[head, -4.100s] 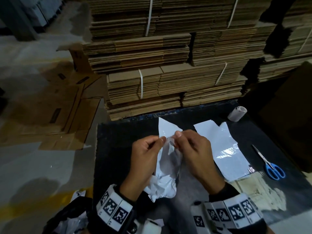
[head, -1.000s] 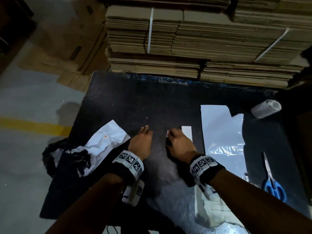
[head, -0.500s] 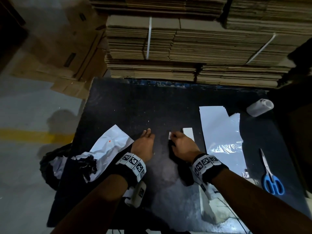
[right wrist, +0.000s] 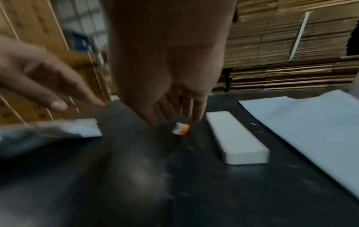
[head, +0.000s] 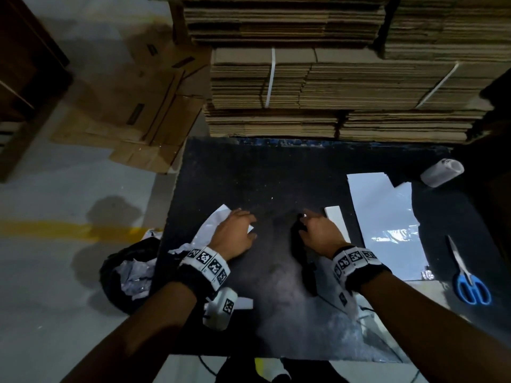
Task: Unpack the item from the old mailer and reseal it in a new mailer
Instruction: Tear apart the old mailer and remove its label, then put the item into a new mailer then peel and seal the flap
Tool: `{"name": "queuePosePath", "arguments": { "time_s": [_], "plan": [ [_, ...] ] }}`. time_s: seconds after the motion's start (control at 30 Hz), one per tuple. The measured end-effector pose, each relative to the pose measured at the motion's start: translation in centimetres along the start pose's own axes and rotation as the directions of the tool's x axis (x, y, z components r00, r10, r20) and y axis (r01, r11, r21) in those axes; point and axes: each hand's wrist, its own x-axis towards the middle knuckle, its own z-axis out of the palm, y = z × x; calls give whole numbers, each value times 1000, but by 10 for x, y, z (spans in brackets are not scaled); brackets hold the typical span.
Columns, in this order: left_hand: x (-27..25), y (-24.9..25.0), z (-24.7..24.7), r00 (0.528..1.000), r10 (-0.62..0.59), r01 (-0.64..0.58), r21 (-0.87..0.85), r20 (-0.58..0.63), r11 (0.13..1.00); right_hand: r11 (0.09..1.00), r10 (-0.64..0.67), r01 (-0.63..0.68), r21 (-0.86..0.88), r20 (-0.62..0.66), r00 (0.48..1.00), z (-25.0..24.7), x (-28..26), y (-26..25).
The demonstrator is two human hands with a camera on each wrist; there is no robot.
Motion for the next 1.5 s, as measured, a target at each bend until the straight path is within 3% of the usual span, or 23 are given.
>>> {"name": "queuePosePath", "arguments": {
  "time_s": [0.13, 0.2, 0.3, 0.43, 0.57, 0.67, 0.73, 0.8, 0.83, 0.9, 0.97, 1.03, 1.1, 1.23, 1.33, 1.4, 1.5],
  "plan": [
    [-31, -41, -17, 982, -66, 87, 115, -175, 990, 991, -75, 87, 102, -115, 991, 13, -2, -47],
    [-46, -58, -20, 980, -76, 118, 225, -185, 967, 977, -94, 117, 178, -131, 987, 26, -4, -75],
    [-68, -82, -11, 991, -126, 136, 349, -52, 927, 964, -111, 134, 231, -110, 988, 46, -5, -120],
    [-83, -109, -5, 975, -202, 156, 361, 93, 919, 976, -118, 109, 191, 40, 992, 81, 6, -156],
    [-90, -119, -17, 992, -122, 109, 322, 18, 940, 982, -133, 117, 150, 102, 986, 92, 9, -163],
    [-93, -106, -27, 998, 3, 19, 333, -67, 943, 972, -144, 135, 192, 37, 989, 81, -3, -151],
    [-98, -90, -23, 991, 85, -49, 307, -106, 950, 974, -86, 78, 212, 28, 996, 73, -21, -140],
    [-108, -72, -12, 992, 121, -112, 211, -32, 971, 990, -23, 8, 143, 103, 994, 72, -43, -133],
    [-112, -65, -3, 992, 101, -112, 168, 72, 979, 995, -5, -14, 101, 181, 983, 74, -53, -132],
    [-117, -61, 14, 954, 14, -67, 169, 298, 983, 998, -28, 8, 58, 357, 934, 87, -65, -134],
    [-118, -62, 23, 916, -81, -10, 225, 393, 974, 997, -68, 47, 59, 438, 896, 102, -69, -143],
    [-116, -64, 21, 921, -167, 96, 210, 353, 973, 993, -99, 61, 105, 409, 907, 111, -63, -154],
    [-111, -66, 11, 950, -178, 136, 172, 258, 976, 978, -145, 90, 187, 305, 941, 112, -55, -166],
    [-97, -71, -14, 996, -90, 88, 190, 0, 978, 949, -145, 94, 300, 151, 978, 98, -41, -175],
    [-82, -66, -19, 982, -53, 68, 76, -183, 995, 943, -82, 74, 324, 12, 997, 81, -39, -156],
    [-67, -53, -16, 976, -16, 19, 14, -215, 1000, 941, -32, 60, 333, -91, 995, 66, -42, -132],
    [-44, -18, 0, 984, 59, -68, -50, -170, 996, 948, 66, 4, 319, -210, 975, 39, -52, -84]
  ]
}}
